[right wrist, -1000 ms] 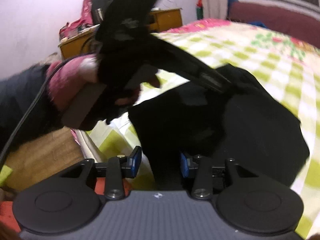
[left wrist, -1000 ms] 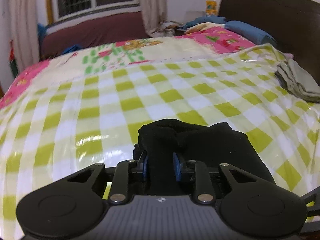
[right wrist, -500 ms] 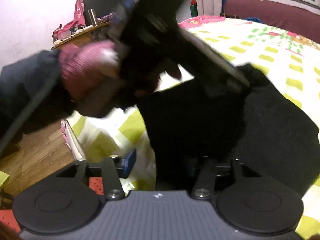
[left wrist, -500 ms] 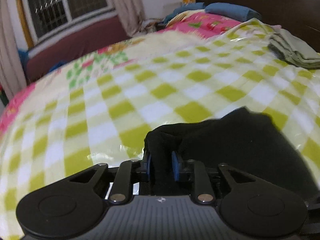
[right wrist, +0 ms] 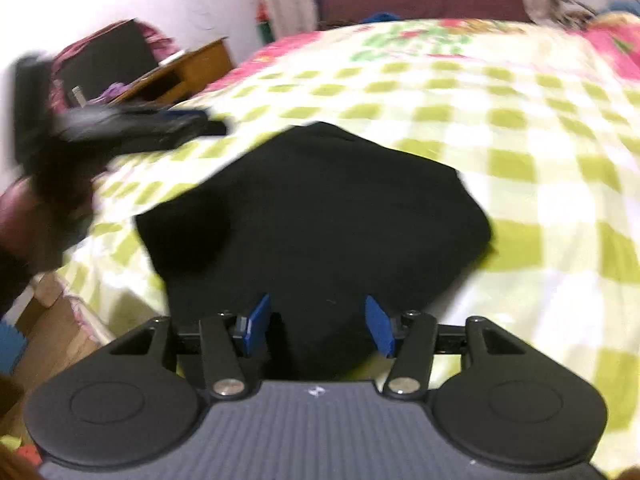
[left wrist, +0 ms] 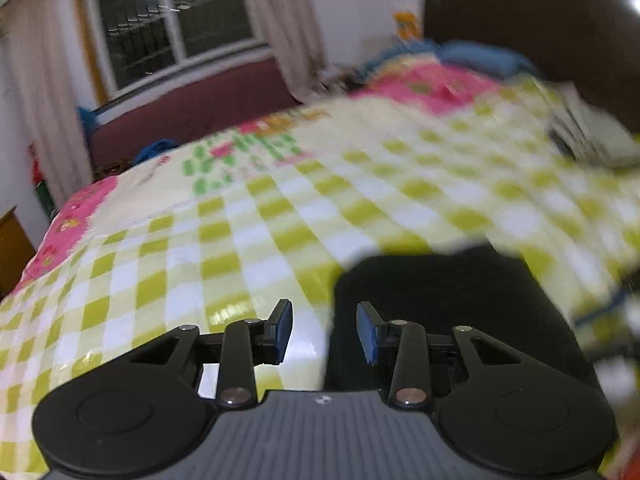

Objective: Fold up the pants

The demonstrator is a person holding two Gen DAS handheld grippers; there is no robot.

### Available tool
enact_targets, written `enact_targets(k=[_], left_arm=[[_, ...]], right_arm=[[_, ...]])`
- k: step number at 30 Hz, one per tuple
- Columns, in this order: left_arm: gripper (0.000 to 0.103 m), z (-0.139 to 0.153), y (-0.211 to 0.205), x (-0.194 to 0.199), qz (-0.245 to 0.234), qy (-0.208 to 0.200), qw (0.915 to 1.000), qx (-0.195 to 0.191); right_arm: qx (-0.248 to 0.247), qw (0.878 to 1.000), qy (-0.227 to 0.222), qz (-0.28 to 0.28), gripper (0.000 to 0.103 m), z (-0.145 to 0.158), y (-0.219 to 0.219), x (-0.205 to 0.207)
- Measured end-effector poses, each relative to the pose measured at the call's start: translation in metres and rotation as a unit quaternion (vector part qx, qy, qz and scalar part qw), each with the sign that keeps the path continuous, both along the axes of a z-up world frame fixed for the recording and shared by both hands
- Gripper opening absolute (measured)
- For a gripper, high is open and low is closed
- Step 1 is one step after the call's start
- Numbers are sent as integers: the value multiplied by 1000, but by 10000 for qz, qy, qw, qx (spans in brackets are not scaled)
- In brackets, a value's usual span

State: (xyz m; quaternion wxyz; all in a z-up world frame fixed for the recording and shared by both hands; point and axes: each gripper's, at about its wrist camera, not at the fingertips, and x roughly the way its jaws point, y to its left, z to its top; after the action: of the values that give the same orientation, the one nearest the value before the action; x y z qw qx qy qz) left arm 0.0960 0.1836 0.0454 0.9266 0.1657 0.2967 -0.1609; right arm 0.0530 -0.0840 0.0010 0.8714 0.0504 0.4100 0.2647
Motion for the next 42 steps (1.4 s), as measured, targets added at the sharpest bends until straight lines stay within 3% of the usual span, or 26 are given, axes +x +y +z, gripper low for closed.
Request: enact_targets(k=[4,7,10,14,17,19,20,21,23,27,30,33,35,39,40,41,42], left_arm=[[52,-16,2,-18,129,359,9993,0],[57,-14,18,-19,399,466,9963,-596],[62,-15,29,-19,478,578,9926,-958],[70,-22,44,-22,521,747,9872,-1308],[73,-29,52,-20,601,930,9807,-1608],[73,-35,54,-18,685,979,9794,-1625],[70,-36,54,-17,769,978,9801,-1549],[64,-37,52,-16,853,964,9813,-1431],[34,-35,48,-15,697,977,9826,-1417],[28,-21,30,-15,350,691,9923,-968],[25,-11,25,-8,215,491,9944,-907],[23,-10,26,6,254,341,9945,-959],[23,-20,27,19,449,448,9936,-933],[27,-25,48,15,621,745,9871,-1278],[36,-21,53,8,670,689,9866,-1322],[49,-16,60,1,742,633,9856,-1381],[55,-12,65,-4,795,608,9844,-1446]], right_arm=[[14,9986,-520,79,55,16,-6,20],[42,9933,-991,598,66,30,9,55],[10,9854,-1204,1201,68,34,37,101],[-113,9790,-772,1882,68,19,69,156],[93,9750,88,2218,68,-6,85,189],[264,9760,425,2121,61,-13,82,193],[281,9765,454,2087,34,-12,80,192],[290,9764,541,2071,18,-7,77,188],[433,9786,560,1934,11,10,66,176],[778,9823,370,1665,8,46,39,155],[1118,9866,291,1154,5,64,15,149],[1138,9894,230,874,5,61,5,154],[974,9907,320,889,5,46,11,163],[999,9889,503,977,20,29,18,181],[1064,9883,524,960,24,28,17,186],[1172,9870,537,955,35,28,15,190],[1294,9850,570,991,46,28,14,195]])
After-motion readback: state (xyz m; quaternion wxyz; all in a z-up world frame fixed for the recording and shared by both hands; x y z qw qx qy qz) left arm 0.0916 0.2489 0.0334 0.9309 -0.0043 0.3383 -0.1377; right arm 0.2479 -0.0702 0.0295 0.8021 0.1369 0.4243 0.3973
